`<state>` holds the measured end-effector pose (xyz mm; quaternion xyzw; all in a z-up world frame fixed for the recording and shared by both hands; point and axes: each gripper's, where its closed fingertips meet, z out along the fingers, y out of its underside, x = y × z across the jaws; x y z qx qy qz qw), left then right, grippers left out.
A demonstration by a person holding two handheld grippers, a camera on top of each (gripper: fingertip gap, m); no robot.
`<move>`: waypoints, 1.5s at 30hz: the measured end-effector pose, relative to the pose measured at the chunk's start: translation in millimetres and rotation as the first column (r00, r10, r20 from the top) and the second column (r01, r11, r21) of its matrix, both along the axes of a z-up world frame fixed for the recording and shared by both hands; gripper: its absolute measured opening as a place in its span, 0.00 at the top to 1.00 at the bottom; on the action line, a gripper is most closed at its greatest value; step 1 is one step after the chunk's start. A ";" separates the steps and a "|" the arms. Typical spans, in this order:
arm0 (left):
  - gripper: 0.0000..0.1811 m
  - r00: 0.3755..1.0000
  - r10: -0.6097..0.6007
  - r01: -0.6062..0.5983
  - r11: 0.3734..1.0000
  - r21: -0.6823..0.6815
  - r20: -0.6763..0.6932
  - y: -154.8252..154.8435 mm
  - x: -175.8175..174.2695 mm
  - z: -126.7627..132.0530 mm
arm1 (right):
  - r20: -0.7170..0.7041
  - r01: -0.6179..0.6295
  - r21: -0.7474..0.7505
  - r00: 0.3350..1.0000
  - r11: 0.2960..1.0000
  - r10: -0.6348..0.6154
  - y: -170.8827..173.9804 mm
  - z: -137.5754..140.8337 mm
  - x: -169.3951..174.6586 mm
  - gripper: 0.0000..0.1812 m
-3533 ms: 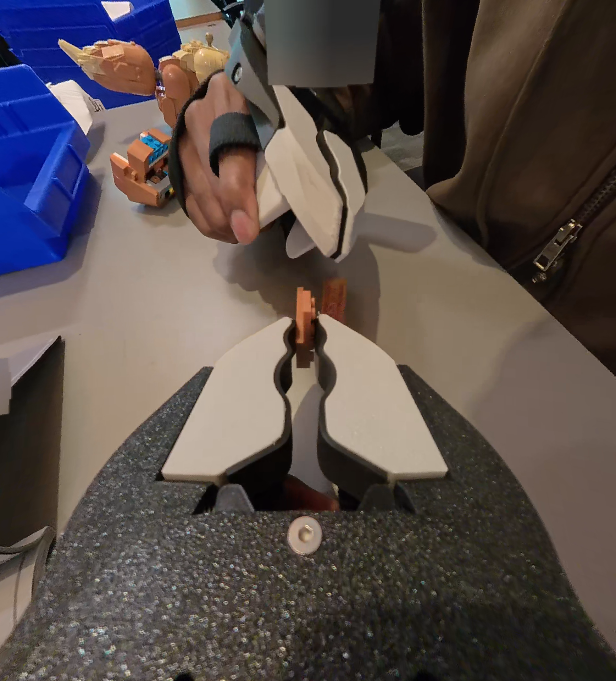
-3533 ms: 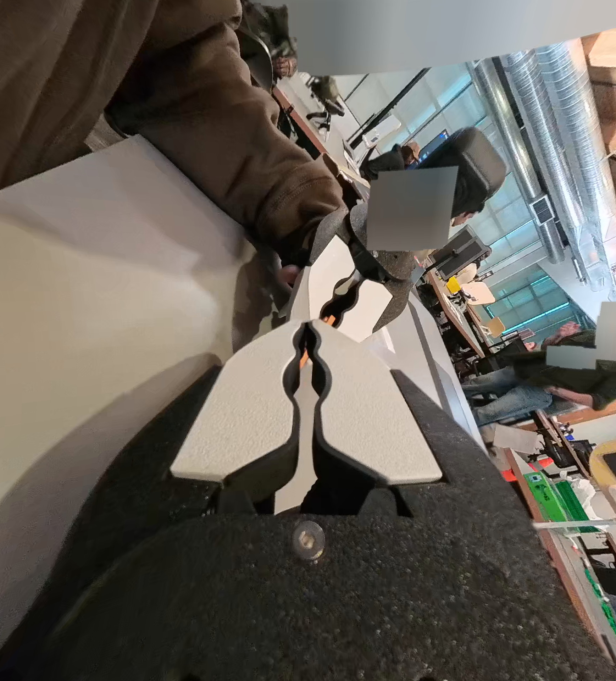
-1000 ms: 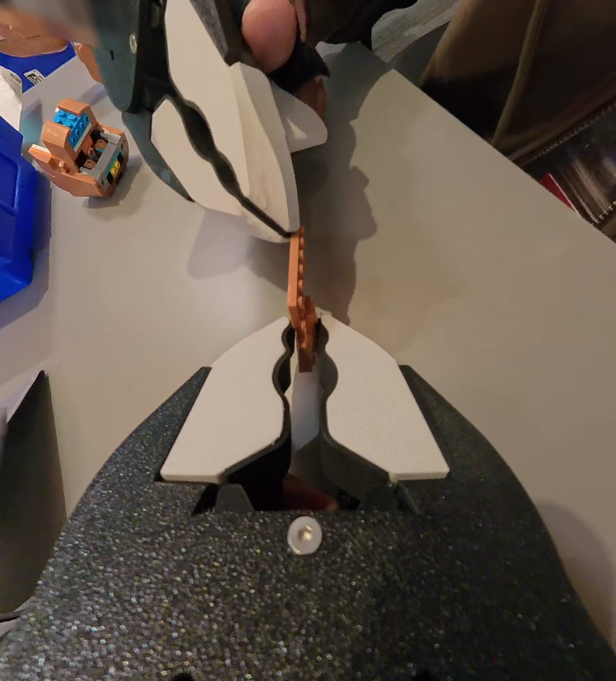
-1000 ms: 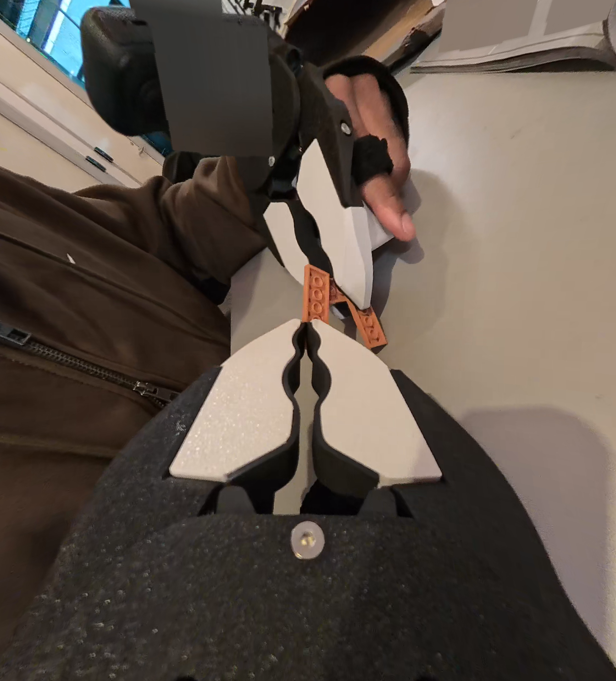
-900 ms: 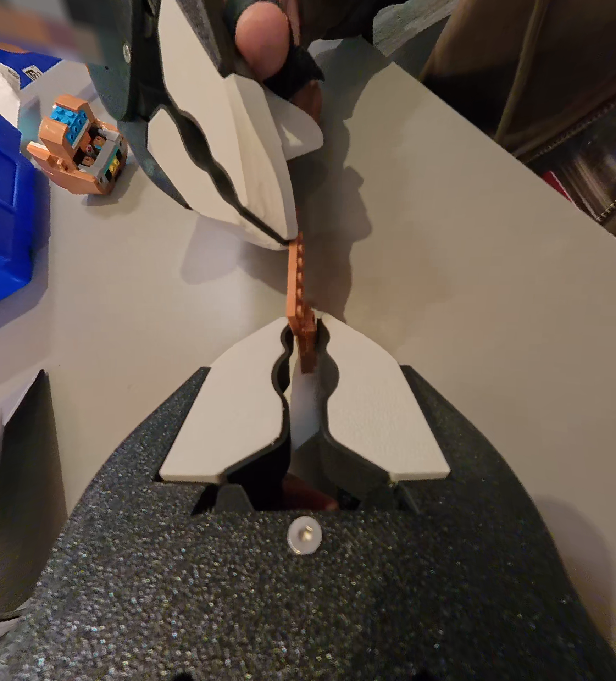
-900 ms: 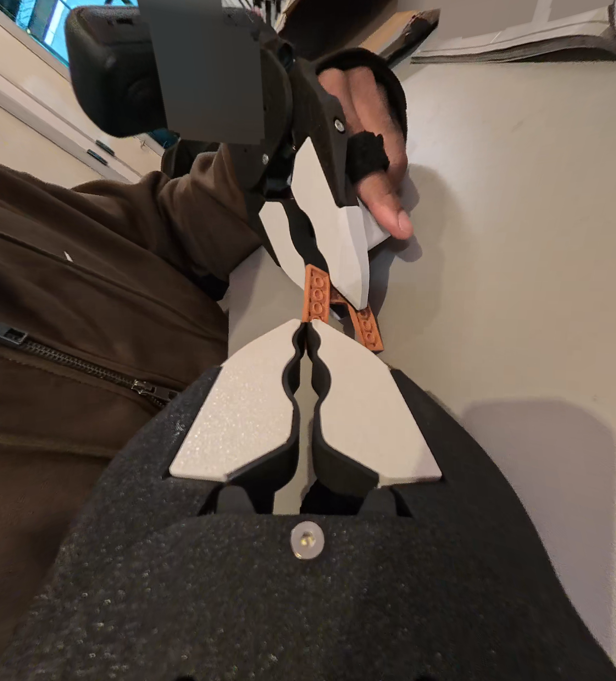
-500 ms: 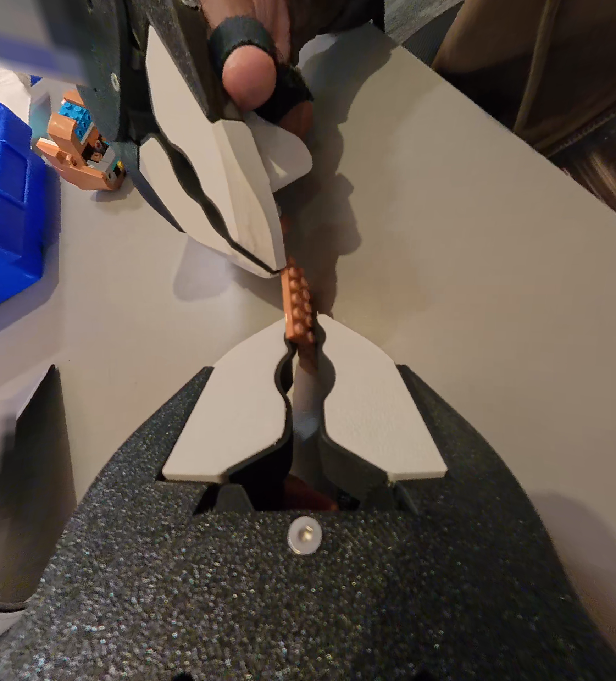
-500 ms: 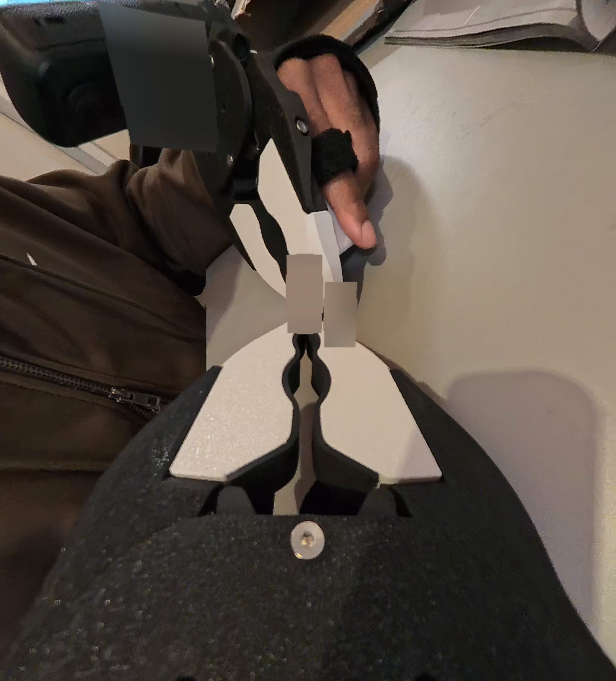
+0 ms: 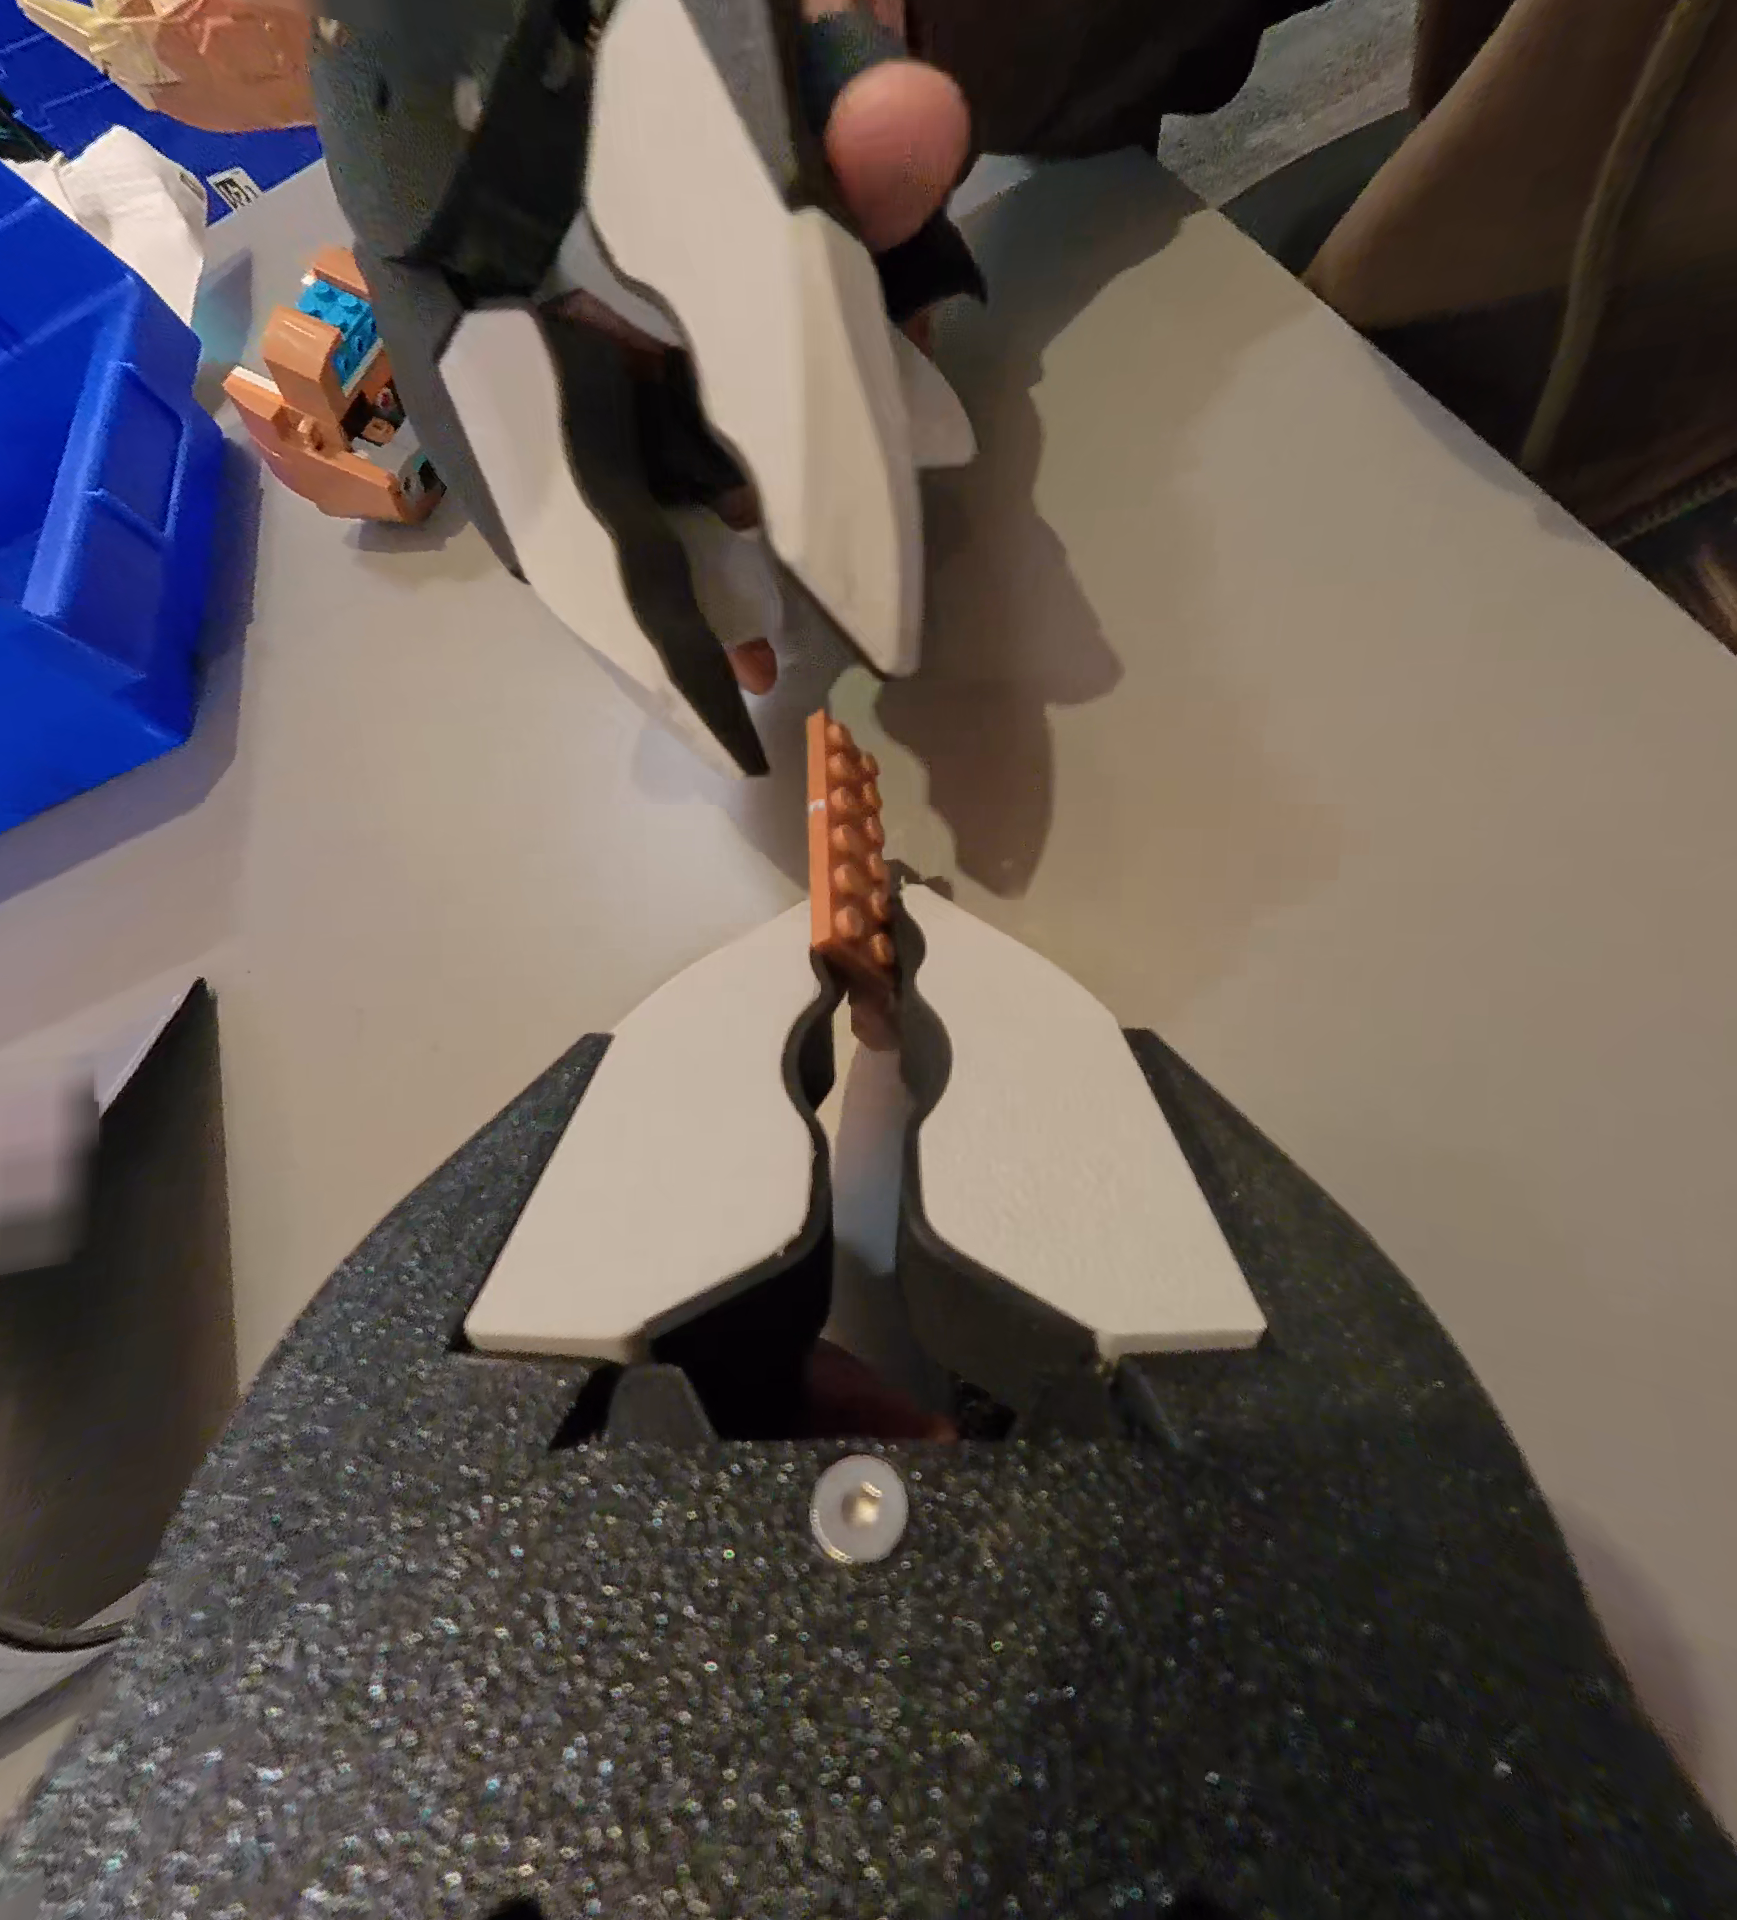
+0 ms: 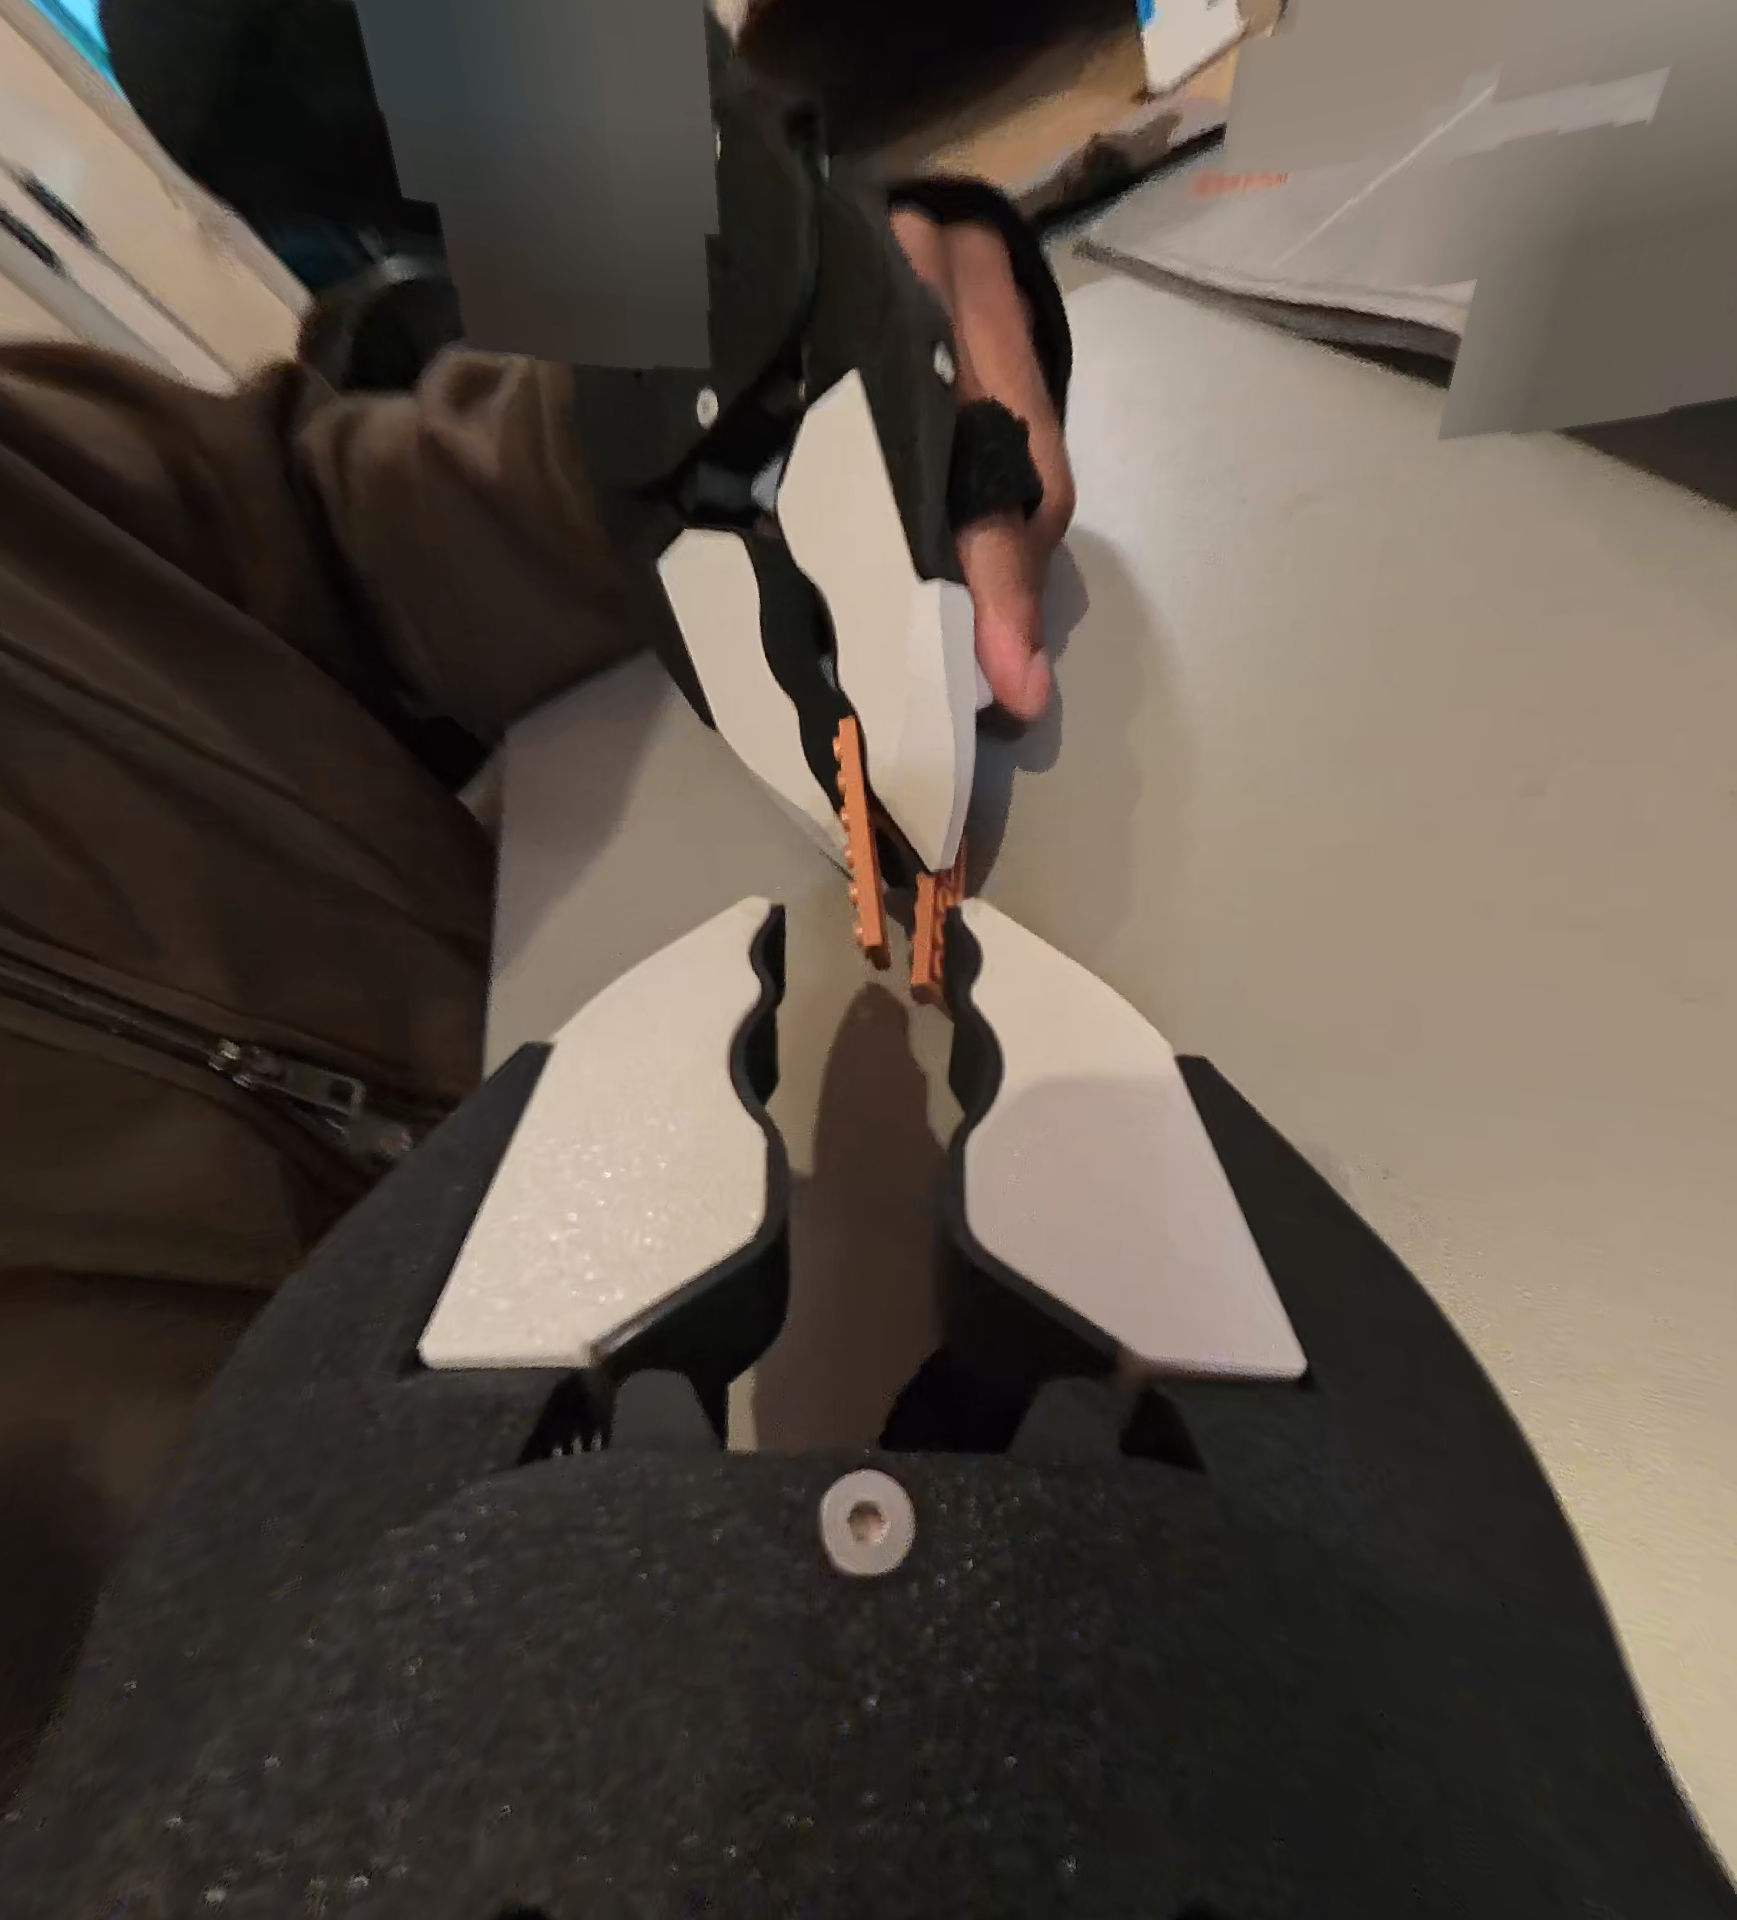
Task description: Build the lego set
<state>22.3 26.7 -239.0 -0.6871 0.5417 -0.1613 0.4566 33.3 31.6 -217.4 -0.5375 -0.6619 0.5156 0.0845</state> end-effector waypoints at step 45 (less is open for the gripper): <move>0.90 0.970 0.034 -0.024 0.999 -0.045 0.242 2.1 -5.0 33.0 | -0.143 0.015 0.198 0.990 0.980 0.013 -0.3 -2.7 -21.8 0.97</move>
